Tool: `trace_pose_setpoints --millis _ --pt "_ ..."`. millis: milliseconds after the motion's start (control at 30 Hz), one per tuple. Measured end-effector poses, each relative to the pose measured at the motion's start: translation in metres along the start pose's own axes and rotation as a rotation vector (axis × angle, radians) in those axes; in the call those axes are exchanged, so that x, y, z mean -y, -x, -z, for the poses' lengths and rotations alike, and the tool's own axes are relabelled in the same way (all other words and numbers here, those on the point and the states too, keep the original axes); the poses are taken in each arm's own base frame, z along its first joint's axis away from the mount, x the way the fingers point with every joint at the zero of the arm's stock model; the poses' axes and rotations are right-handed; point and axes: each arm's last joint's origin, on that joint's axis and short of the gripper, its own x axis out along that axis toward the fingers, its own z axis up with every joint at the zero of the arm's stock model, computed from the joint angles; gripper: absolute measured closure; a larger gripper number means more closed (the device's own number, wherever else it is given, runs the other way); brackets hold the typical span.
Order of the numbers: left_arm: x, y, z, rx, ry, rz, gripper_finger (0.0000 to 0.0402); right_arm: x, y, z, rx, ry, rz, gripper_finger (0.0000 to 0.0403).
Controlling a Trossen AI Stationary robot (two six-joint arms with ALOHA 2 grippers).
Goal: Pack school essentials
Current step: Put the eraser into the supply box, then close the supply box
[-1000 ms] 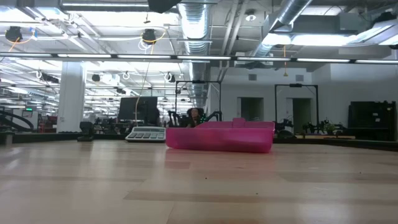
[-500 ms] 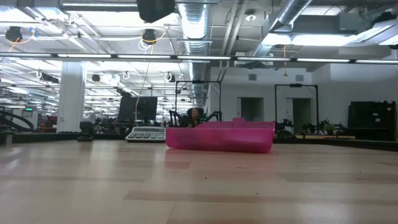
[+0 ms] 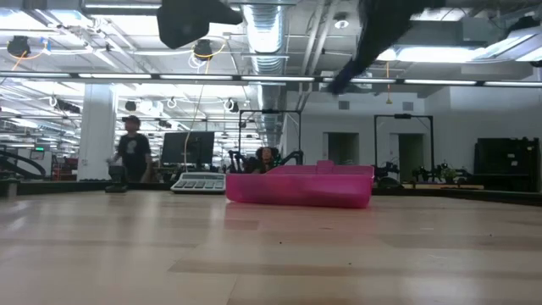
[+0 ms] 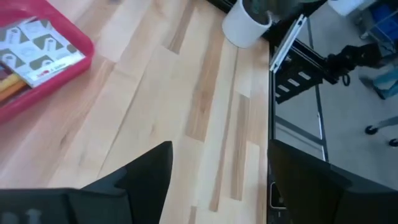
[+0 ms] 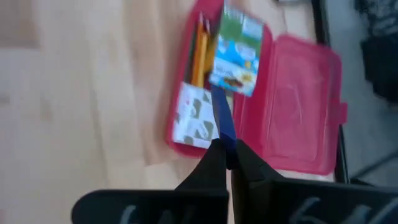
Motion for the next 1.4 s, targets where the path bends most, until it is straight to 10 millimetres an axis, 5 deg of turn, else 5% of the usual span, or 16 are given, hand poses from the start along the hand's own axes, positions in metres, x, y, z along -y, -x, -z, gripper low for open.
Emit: trace_pose_setpoints --millis 367,833,1033,1400 --pt "-0.002 0.0 0.006 -0.044 -0.011 -0.035 0.015 0.011 -0.107 -0.007 -0.311 0.103 0.132 0.0398" --pt "-0.003 0.0 0.011 -0.078 -0.004 -0.062 0.015 0.022 -0.178 0.001 -0.472 0.075 0.171 0.0378" --pt "-0.003 0.0 0.011 -0.083 -0.012 -0.072 0.015 0.023 -0.183 0.001 -0.467 0.043 0.147 0.0333" --pt "-0.003 0.002 0.011 -0.092 -0.023 -0.064 0.015 0.037 -0.155 -0.011 -0.382 -0.01 0.033 0.0182"
